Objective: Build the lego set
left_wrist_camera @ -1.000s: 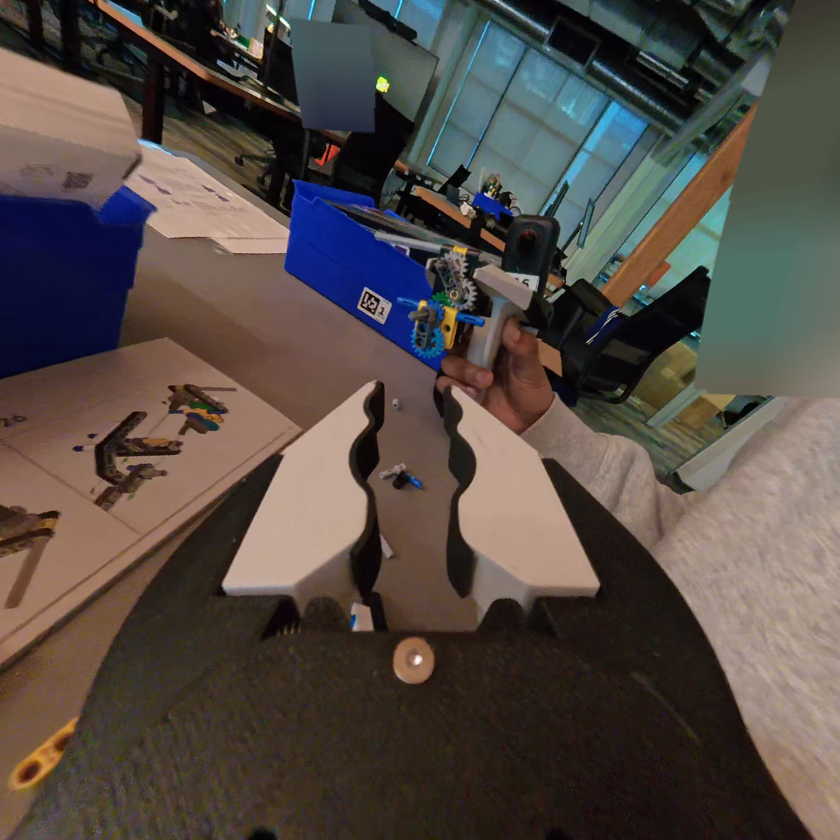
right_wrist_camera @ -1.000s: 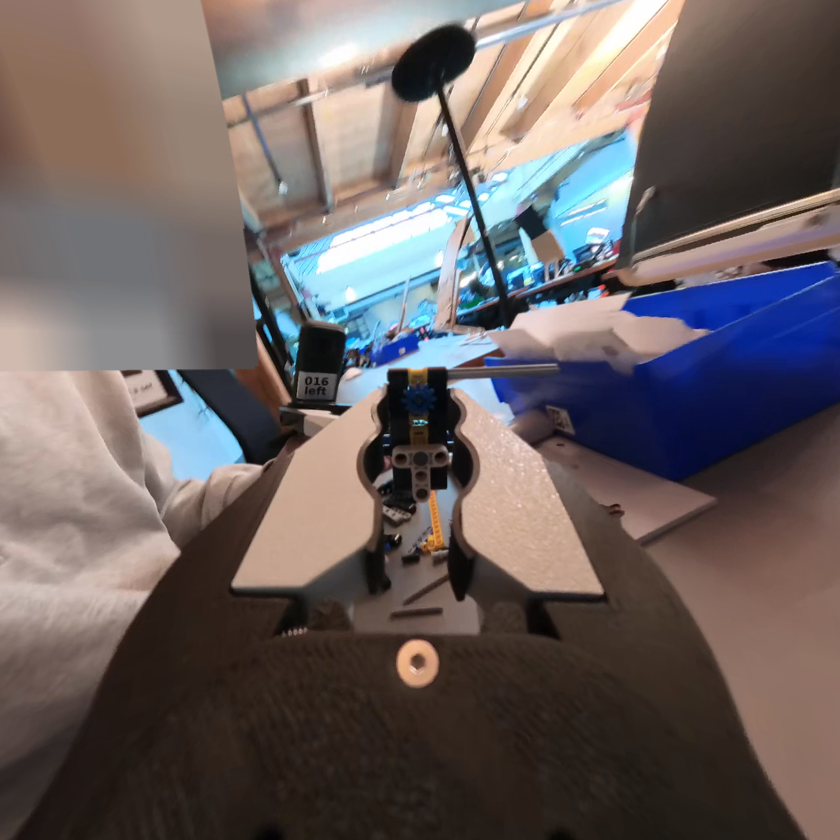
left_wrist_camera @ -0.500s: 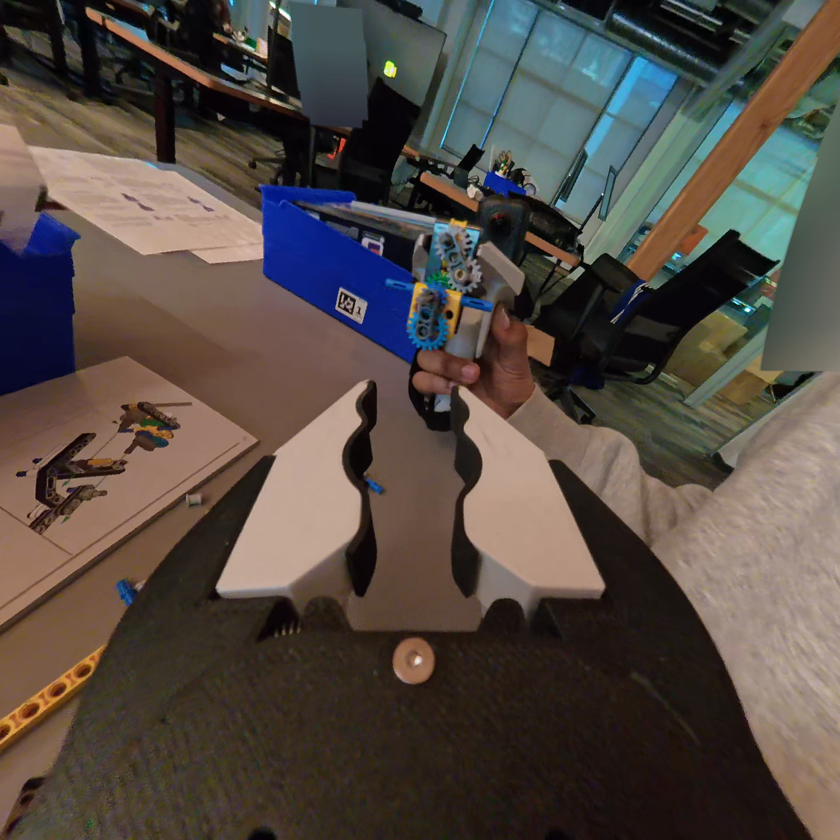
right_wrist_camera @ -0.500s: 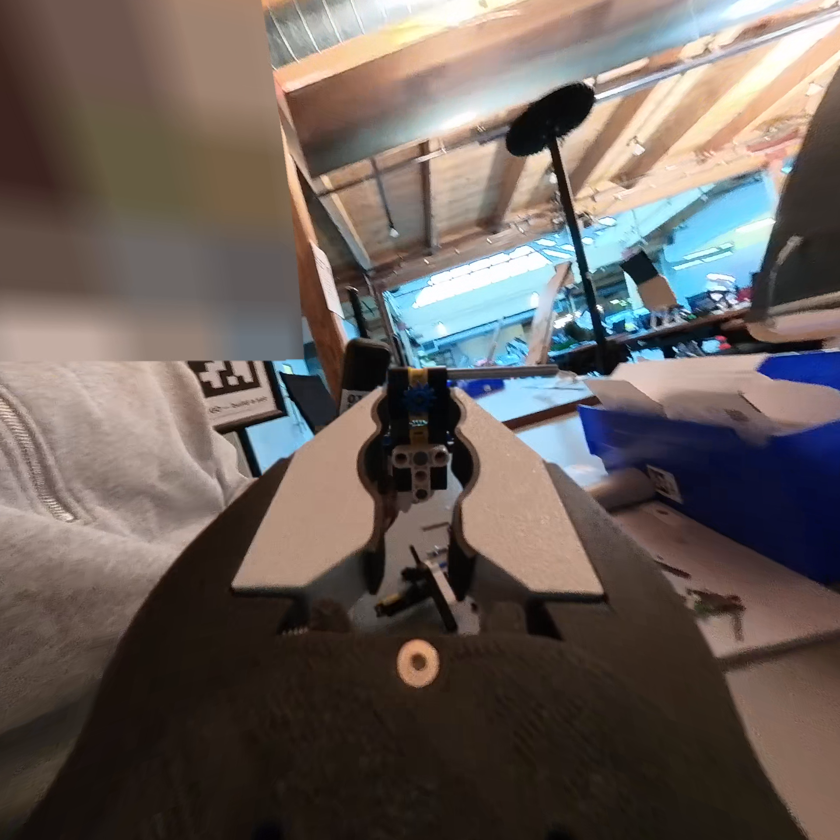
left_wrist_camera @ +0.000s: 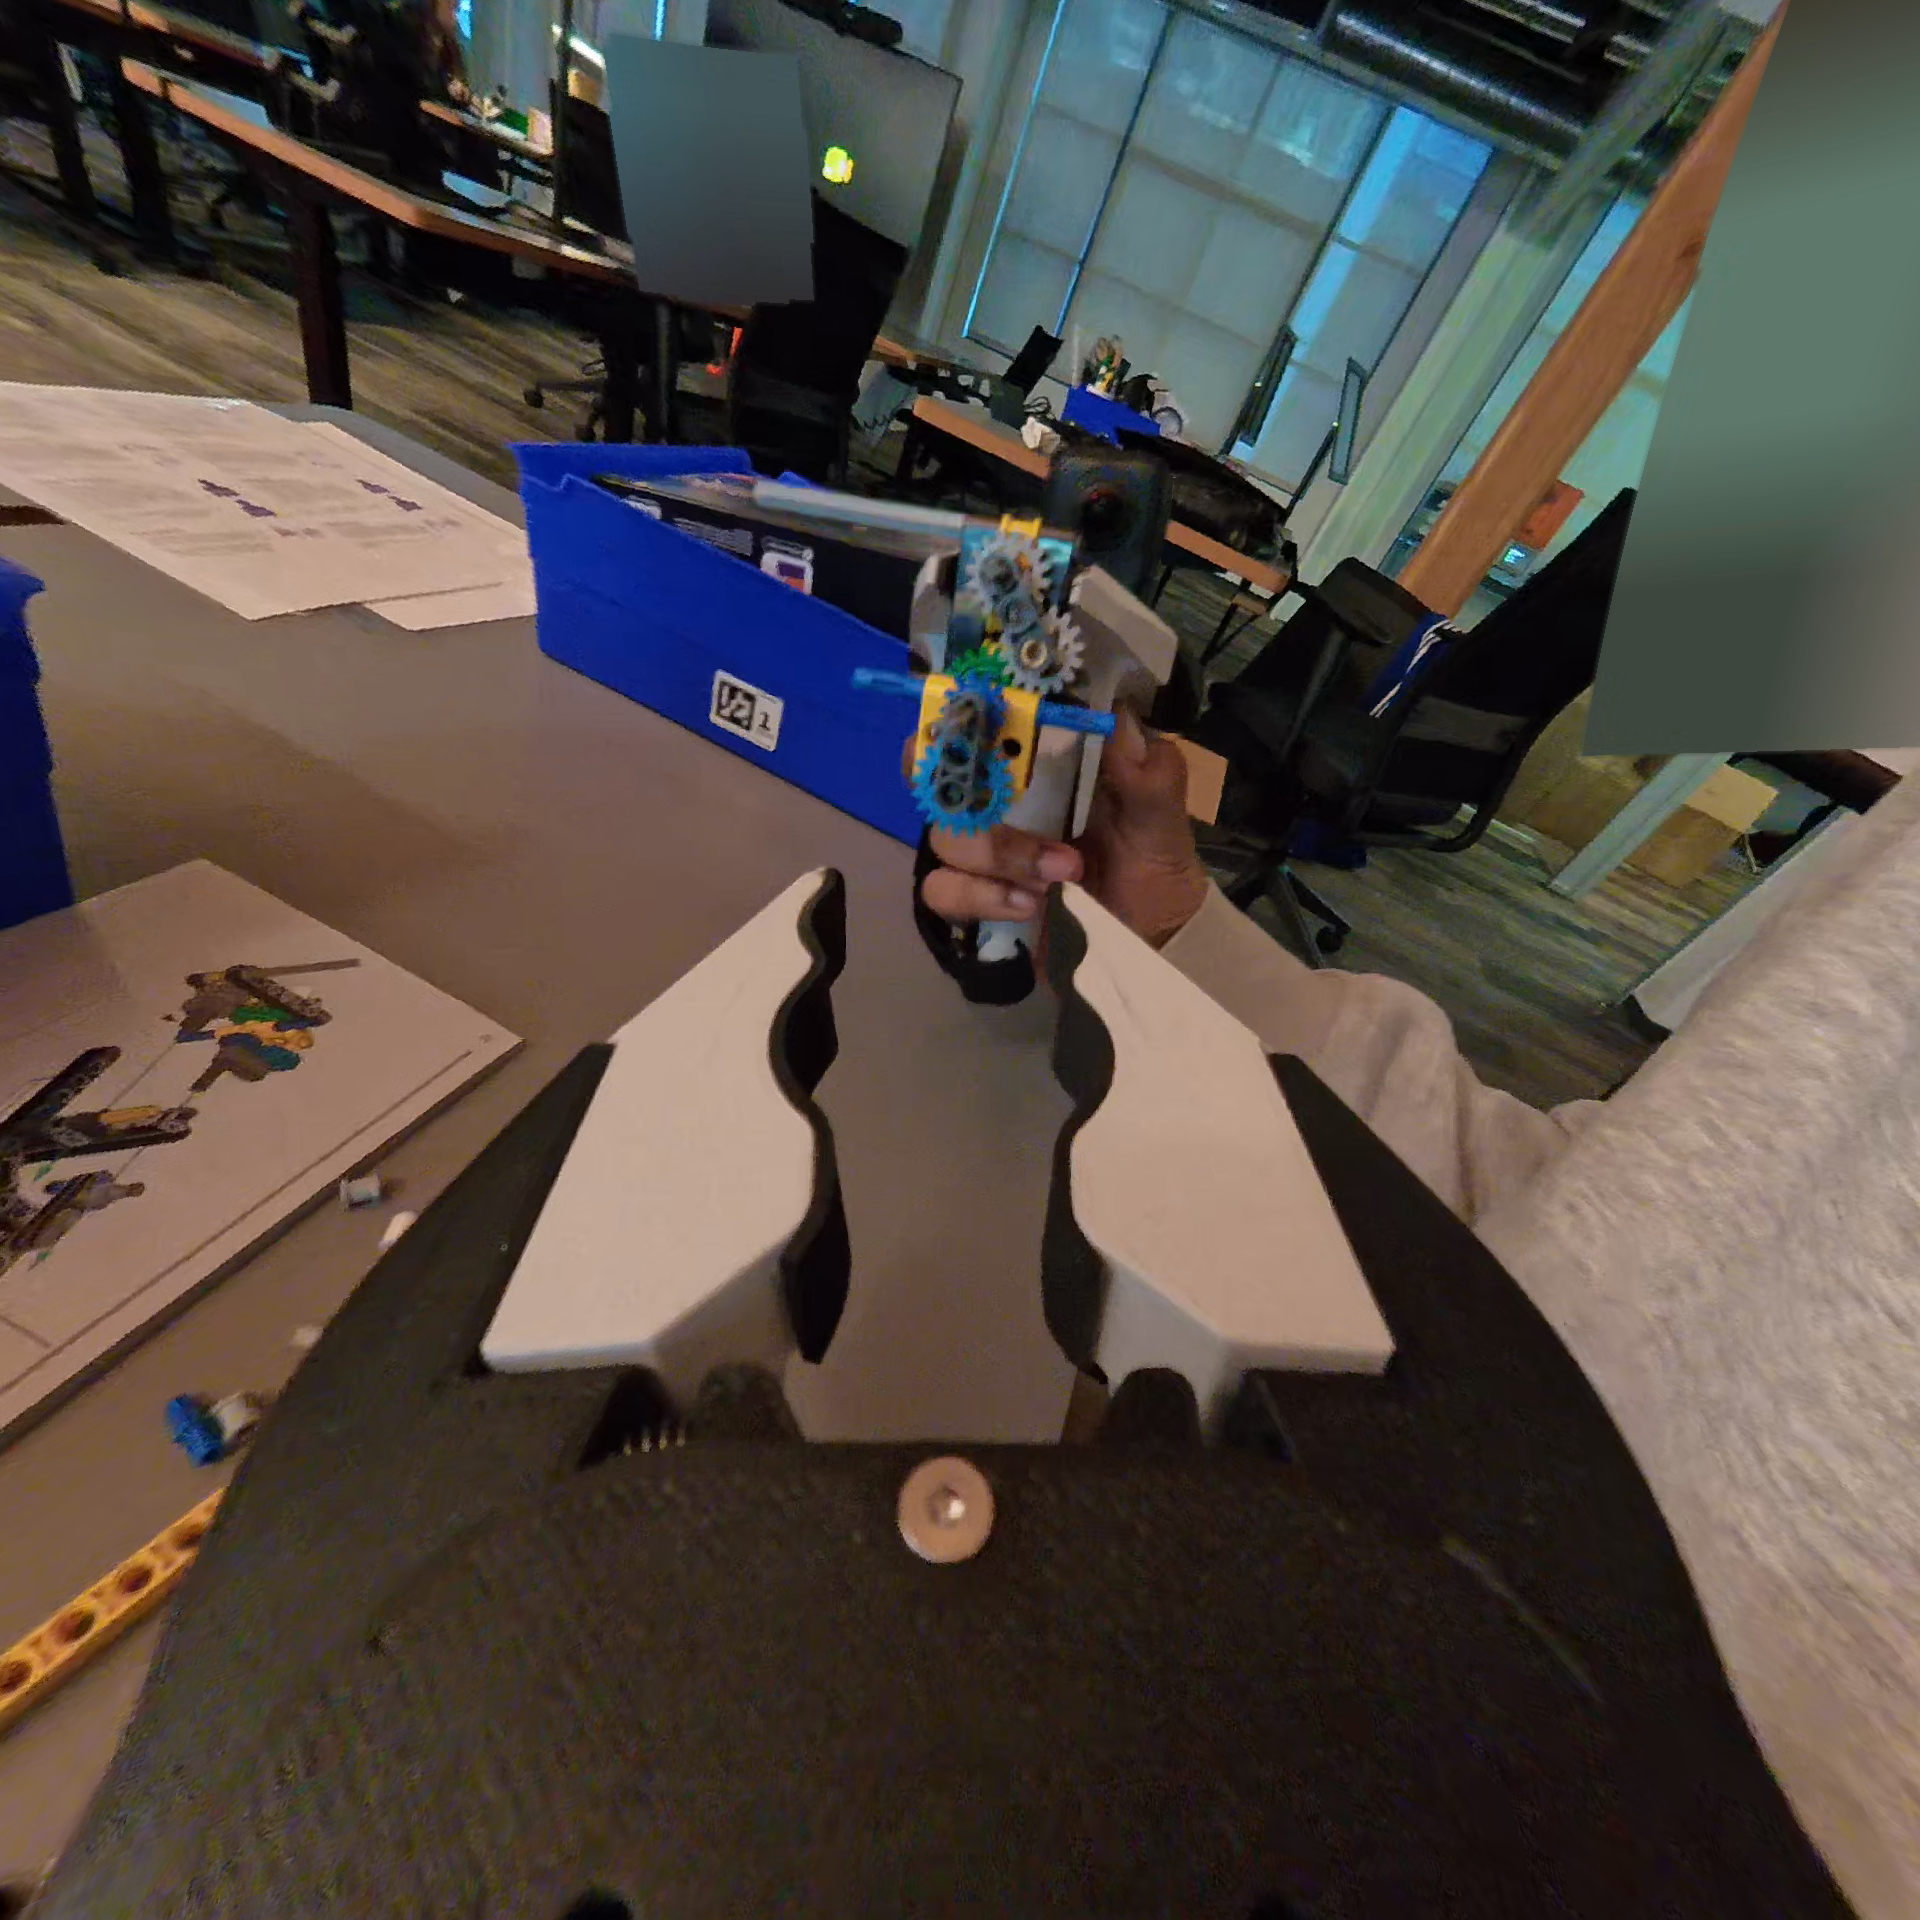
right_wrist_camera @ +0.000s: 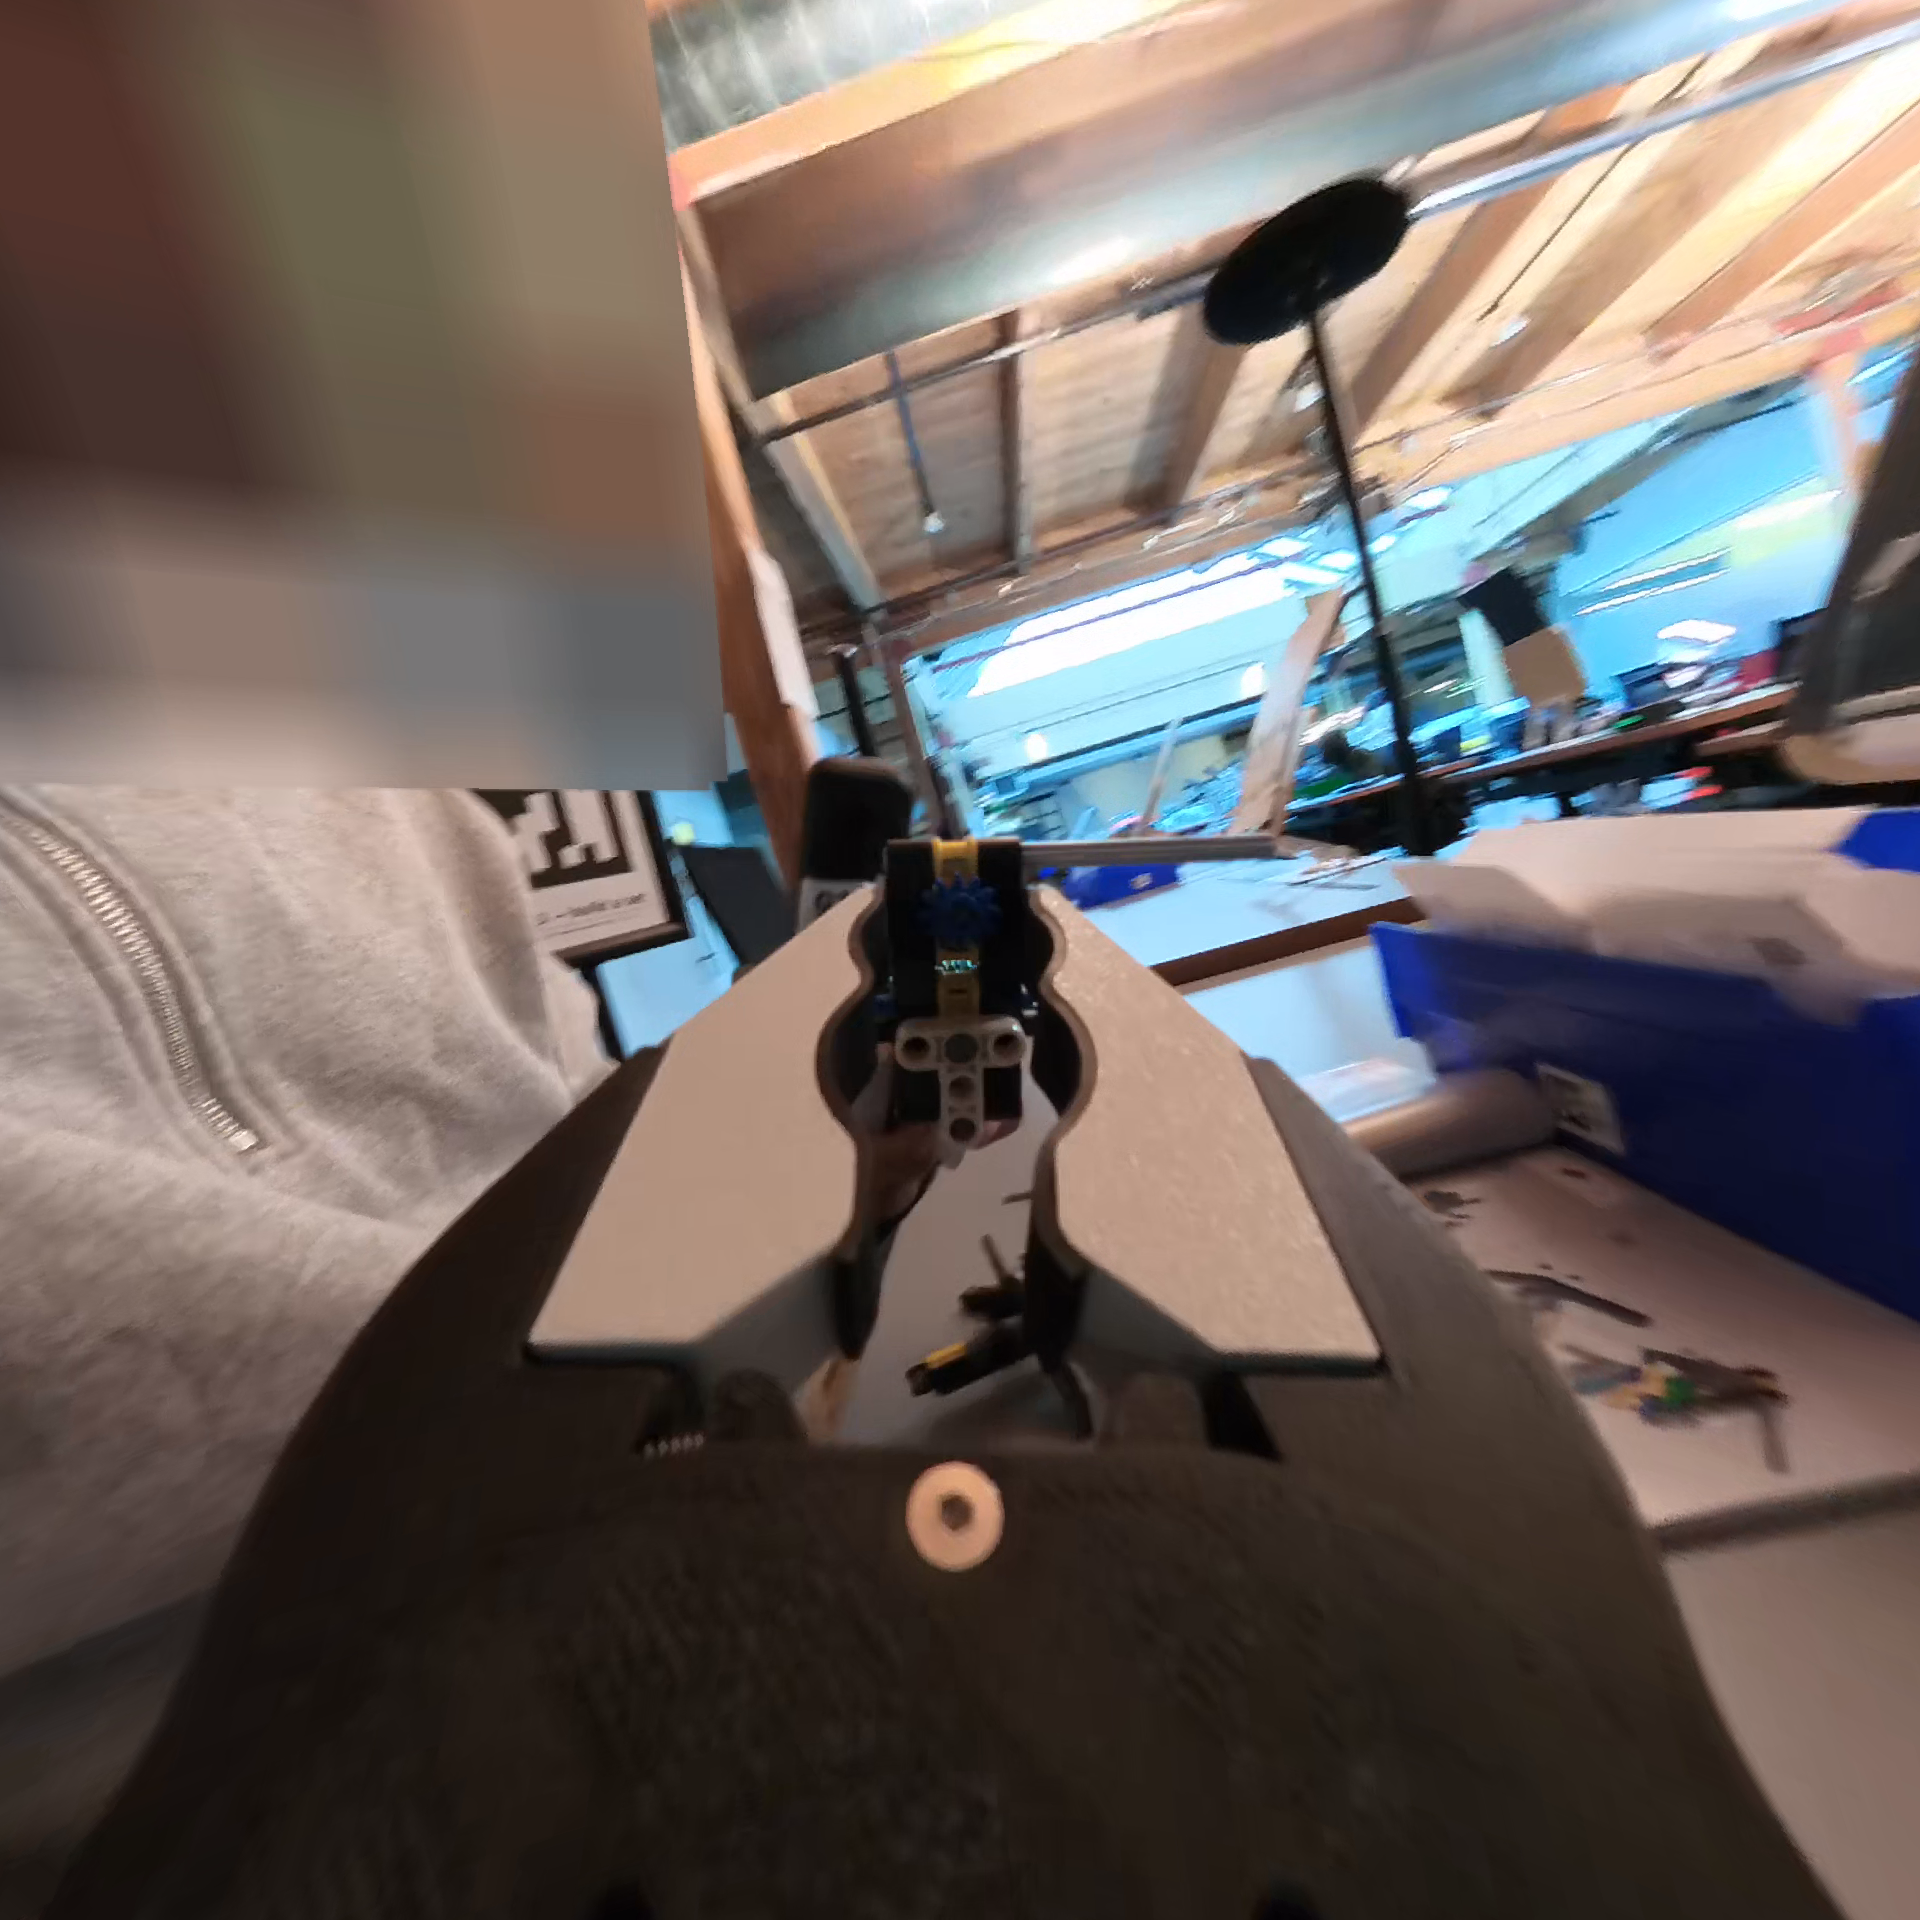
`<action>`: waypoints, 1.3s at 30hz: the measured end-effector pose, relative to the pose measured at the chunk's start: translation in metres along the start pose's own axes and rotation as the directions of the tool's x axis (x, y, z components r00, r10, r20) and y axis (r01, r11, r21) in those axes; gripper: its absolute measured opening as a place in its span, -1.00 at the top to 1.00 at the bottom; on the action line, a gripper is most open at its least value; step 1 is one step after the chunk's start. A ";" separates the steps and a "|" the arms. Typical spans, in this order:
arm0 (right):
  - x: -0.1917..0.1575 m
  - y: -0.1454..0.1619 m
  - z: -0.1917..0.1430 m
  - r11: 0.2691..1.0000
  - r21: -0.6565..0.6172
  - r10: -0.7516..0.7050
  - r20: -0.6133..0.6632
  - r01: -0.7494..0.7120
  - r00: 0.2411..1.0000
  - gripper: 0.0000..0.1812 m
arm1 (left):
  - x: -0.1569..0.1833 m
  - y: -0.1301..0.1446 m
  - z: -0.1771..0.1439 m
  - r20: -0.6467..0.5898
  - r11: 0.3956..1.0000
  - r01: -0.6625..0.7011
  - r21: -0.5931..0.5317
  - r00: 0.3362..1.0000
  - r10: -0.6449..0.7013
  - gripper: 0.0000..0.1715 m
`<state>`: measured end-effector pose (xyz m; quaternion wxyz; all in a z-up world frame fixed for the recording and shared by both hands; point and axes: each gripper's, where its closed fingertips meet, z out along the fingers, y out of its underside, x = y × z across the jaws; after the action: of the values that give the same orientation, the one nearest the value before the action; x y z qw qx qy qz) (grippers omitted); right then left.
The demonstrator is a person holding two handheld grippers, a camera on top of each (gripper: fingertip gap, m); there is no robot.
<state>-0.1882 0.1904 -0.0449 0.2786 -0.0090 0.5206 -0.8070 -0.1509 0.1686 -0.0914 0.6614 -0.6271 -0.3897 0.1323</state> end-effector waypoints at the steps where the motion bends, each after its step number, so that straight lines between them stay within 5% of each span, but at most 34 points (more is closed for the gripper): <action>1: 0.004 -0.002 -0.004 1.000 0.009 0.002 -0.021 -0.001 1.000 0.76 | -0.003 0.002 -0.002 0.016 1.000 0.005 -0.010 1.000 -0.005 0.59; 8: 0.037 -0.005 -0.026 1.000 0.003 -0.015 -0.244 0.016 0.970 0.76 | -0.029 0.023 -0.036 0.155 0.995 0.098 -0.011 0.983 -0.096 0.60; 39: 0.039 0.001 -0.021 1.000 -0.007 0.011 -0.231 -0.013 0.973 0.76 | -0.034 0.020 -0.025 0.136 0.996 0.082 -0.018 0.988 -0.079 0.61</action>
<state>-0.2271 0.1898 -0.0663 0.2209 0.0870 0.5530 -0.7986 -0.1499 0.1313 -0.1199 0.6309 -0.6081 -0.4602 0.1429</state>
